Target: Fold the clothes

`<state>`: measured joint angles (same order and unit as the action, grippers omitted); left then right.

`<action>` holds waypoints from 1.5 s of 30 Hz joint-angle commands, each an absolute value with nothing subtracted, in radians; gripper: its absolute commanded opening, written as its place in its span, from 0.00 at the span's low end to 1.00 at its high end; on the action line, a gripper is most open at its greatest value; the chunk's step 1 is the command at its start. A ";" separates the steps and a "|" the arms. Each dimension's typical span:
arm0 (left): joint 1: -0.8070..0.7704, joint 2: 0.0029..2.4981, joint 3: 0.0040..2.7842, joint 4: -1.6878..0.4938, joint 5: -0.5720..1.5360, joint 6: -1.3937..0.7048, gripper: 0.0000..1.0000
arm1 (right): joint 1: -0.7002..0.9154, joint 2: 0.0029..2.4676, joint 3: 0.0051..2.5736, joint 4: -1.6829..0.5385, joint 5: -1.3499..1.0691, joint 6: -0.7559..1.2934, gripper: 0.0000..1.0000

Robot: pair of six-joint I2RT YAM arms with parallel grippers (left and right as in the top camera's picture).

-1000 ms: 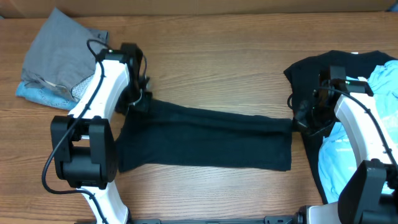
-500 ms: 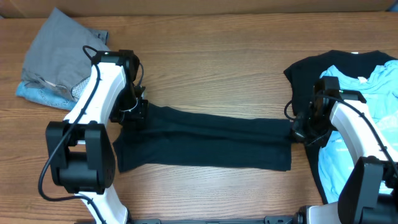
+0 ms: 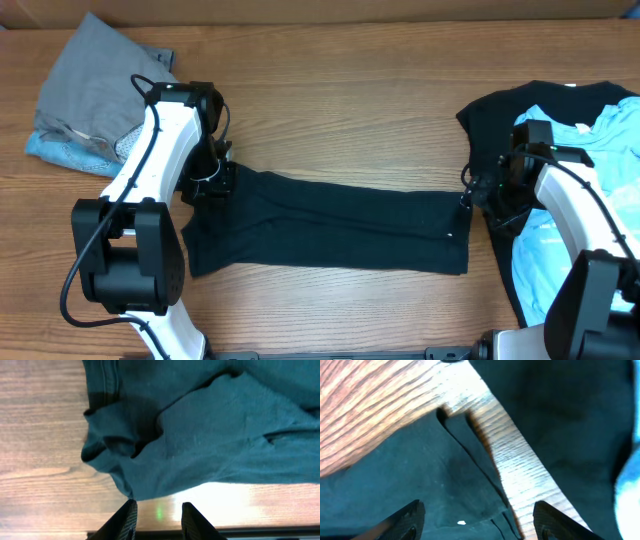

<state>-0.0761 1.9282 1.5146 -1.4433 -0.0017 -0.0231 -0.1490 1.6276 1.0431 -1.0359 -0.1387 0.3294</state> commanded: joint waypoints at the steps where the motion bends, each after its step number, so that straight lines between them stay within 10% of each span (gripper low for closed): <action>1: -0.072 1.905 1.507 -1.402 -0.007 -0.022 0.31 | -0.165 1.675 1.032 -1.025 -0.234 0.260 0.72; 13: -0.071 1.852 1.576 -1.354 0.104 0.012 0.25 | -0.164 1.831 0.958 -0.971 -0.366 0.190 0.64; 21: -0.071 1.702 1.663 -1.353 0.093 0.012 0.33 | -0.164 1.821 0.890 -0.932 -0.419 0.144 0.04; 33: -0.071 1.578 1.687 -1.357 0.067 0.015 0.37 | -0.166 1.635 1.143 -1.191 0.007 0.371 0.04; 45: -0.071 1.577 1.687 -1.358 0.067 0.015 0.38 | 0.058 1.607 1.197 -1.217 -0.182 0.382 0.04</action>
<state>-0.0761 1.6016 1.6703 -1.3571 0.0738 0.0002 -0.0330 1.6123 1.1900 -1.2369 -0.0906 0.3592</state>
